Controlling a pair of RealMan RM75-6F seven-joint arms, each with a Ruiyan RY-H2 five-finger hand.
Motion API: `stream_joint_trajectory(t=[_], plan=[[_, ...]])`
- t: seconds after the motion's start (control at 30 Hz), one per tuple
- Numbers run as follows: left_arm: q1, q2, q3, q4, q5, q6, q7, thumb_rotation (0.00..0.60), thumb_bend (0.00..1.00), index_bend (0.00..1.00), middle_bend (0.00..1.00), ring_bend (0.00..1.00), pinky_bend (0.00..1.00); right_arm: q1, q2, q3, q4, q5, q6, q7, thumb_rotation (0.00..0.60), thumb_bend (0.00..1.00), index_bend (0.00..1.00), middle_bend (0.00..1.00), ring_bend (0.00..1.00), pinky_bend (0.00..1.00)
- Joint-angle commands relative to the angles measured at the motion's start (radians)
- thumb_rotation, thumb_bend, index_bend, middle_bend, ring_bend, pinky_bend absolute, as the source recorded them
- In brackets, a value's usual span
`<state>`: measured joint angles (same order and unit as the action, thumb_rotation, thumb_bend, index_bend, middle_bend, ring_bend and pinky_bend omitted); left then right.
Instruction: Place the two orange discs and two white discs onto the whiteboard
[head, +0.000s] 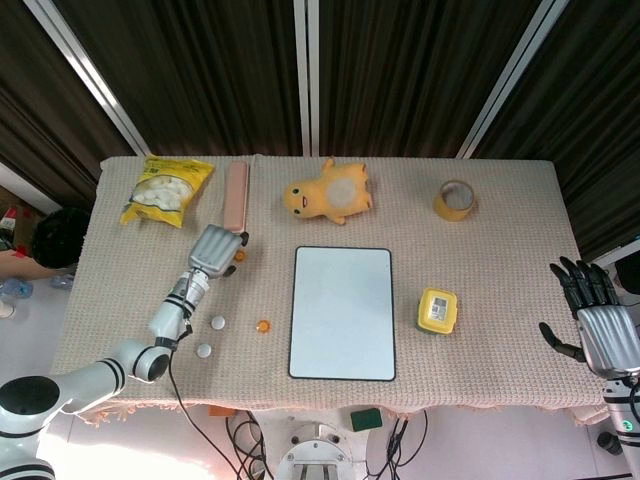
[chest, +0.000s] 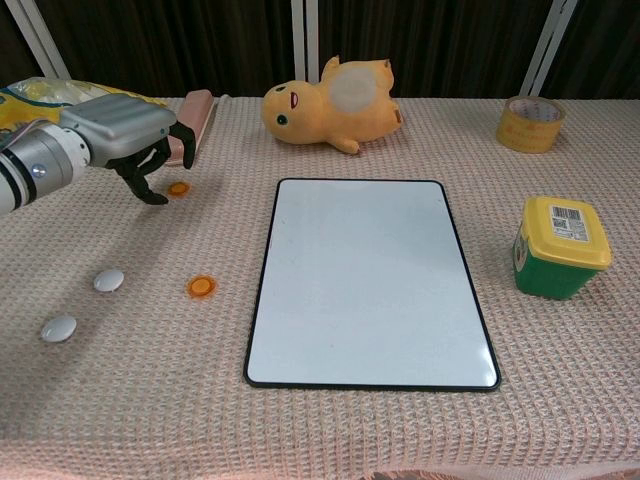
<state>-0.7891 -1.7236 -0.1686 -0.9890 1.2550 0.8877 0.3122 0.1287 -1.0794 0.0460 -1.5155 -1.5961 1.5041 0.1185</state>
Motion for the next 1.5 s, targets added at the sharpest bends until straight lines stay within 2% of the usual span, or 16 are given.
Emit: stream_joint_trajectory(t=[0.03, 0.27, 0.73, 1.5], plan=[[-0.002, -0.005, 0.0, 0.009, 0.003, 0.003, -0.009, 0.6, 0.18, 0.43, 0.8, 0.72, 0.78, 0.001, 0.001, 0.0, -0.001, 0.002, -0.003, 0.0, 0.6, 0.28, 0.0, 0.0, 0.0, 0.0], [-0.01, -0.011, 0.002, 0.03, -0.008, -0.022, -0.012, 0.6, 0.26, 0.44, 0.78, 0.7, 0.76, 0.005, 0.0, -0.002, -0.001, -0.002, -0.012, -0.001, 0.6, 0.29, 0.0, 0.0, 0.0, 0.0], [-0.027, -0.006, 0.007, 0.025, -0.046, -0.077, 0.024, 0.6, 0.26, 0.4, 0.76, 0.69, 0.74, 0.004, -0.001, 0.001, 0.005, 0.001, -0.008, 0.007, 0.6, 0.32, 0.0, 0.0, 0.0, 0.0], [-0.04, -0.025, 0.009, 0.053, -0.052, -0.088, 0.01, 0.6, 0.27, 0.47, 0.77, 0.69, 0.74, 0.005, -0.006, 0.001, 0.017, 0.009, -0.017, 0.013, 0.6, 0.33, 0.0, 0.0, 0.0, 0.0]])
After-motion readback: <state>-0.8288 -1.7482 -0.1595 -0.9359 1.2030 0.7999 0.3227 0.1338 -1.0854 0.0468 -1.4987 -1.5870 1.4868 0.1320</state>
